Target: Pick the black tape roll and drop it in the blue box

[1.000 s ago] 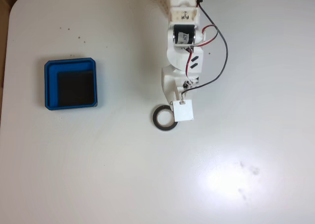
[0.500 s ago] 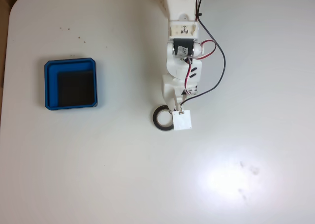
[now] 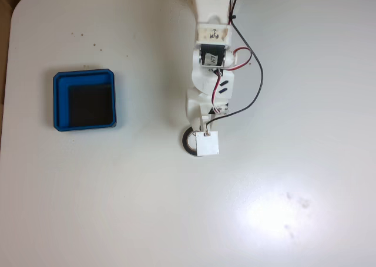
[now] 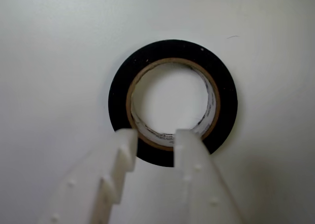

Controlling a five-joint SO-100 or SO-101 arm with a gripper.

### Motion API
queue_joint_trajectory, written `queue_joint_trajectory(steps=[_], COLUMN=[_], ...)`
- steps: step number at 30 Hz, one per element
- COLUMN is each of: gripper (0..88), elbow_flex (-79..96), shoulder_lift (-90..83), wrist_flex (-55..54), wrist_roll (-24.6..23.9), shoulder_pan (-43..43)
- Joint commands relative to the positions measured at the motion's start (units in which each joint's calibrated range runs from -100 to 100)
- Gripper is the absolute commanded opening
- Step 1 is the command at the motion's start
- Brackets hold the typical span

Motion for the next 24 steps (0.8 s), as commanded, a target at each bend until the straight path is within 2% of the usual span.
queue_joint_trajectory(steps=[1, 8, 17, 24], gripper=[1.6, 1.6, 2.7, 16.4], elbow_flex=[-6.7, -20.9, -26.4, -28.6], shoulder_lift=[0.2, 9.5, 14.7, 18.0], wrist_flex=[4.3, 20.0, 21.0, 20.9], wrist_roll=[0.2, 0.2, 0.2, 0.1], shoulder_pan=[0.4, 0.2, 0.0, 0.3])
